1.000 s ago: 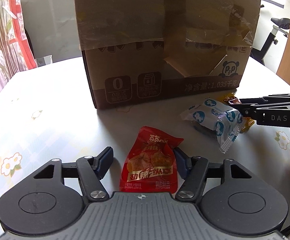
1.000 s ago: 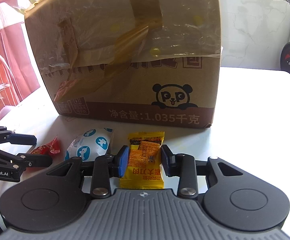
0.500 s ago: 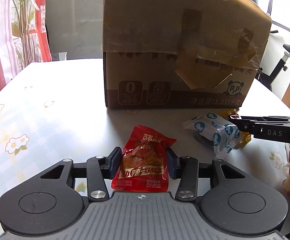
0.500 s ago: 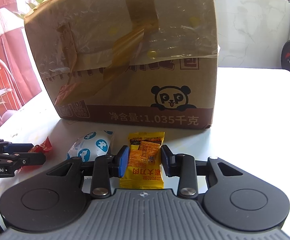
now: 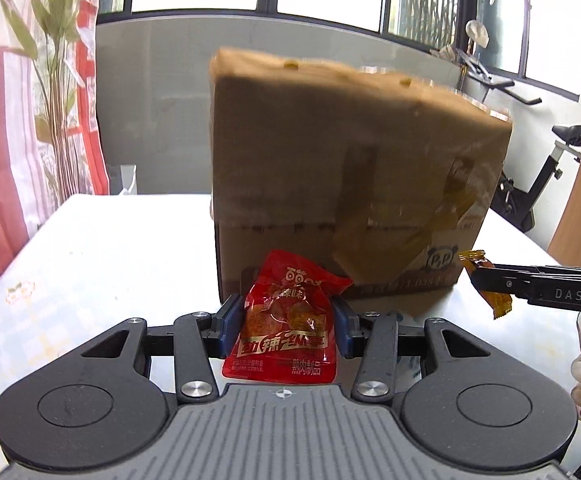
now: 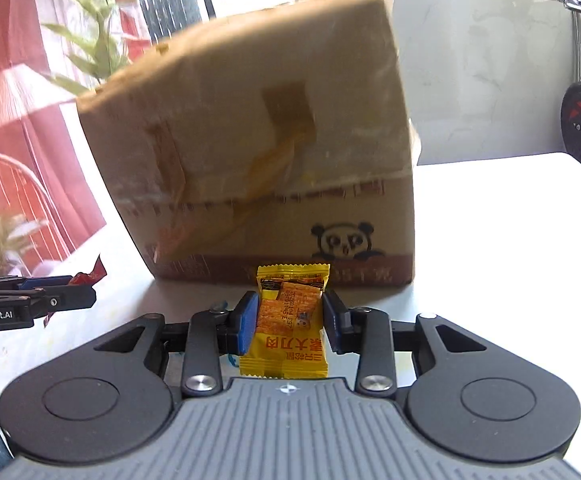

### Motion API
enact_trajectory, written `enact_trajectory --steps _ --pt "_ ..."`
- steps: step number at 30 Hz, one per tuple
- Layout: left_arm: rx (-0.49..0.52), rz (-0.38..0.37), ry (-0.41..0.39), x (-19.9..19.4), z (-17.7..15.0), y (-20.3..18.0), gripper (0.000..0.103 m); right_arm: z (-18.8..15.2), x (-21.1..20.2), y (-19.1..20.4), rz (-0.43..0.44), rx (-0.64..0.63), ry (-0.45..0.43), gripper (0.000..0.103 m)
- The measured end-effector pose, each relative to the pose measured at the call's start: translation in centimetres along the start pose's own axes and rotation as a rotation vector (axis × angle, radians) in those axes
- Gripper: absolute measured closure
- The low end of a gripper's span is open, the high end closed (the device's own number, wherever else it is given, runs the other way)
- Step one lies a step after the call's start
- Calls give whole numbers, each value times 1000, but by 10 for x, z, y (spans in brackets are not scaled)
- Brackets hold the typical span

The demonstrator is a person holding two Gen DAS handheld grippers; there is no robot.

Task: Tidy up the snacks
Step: 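Carry the red bag and yellow packet into the floor box and open both tools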

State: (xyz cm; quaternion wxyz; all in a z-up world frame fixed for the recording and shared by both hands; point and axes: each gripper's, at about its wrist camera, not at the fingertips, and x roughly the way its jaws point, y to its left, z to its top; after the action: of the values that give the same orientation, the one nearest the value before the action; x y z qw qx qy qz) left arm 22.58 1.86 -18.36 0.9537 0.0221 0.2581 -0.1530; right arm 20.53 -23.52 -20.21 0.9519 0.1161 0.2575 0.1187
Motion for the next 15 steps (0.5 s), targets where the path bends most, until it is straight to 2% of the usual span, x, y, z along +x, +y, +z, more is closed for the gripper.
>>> enact_trajectory --steps 5,8,11,15 --pt "72 -9 -183 -27 58 -7 54 58 -42 9 56 -51 -163 66" --pt "129 -21 -259 -32 92 -17 53 99 -54 15 91 -107 -241 66" --pt "156 -37 -285 -21 123 -25 53 134 -47 15 78 -140 -272 66" --pt "218 -7 -235 16 157 -41 53 172 -8 13 -10 -202 -225 66"
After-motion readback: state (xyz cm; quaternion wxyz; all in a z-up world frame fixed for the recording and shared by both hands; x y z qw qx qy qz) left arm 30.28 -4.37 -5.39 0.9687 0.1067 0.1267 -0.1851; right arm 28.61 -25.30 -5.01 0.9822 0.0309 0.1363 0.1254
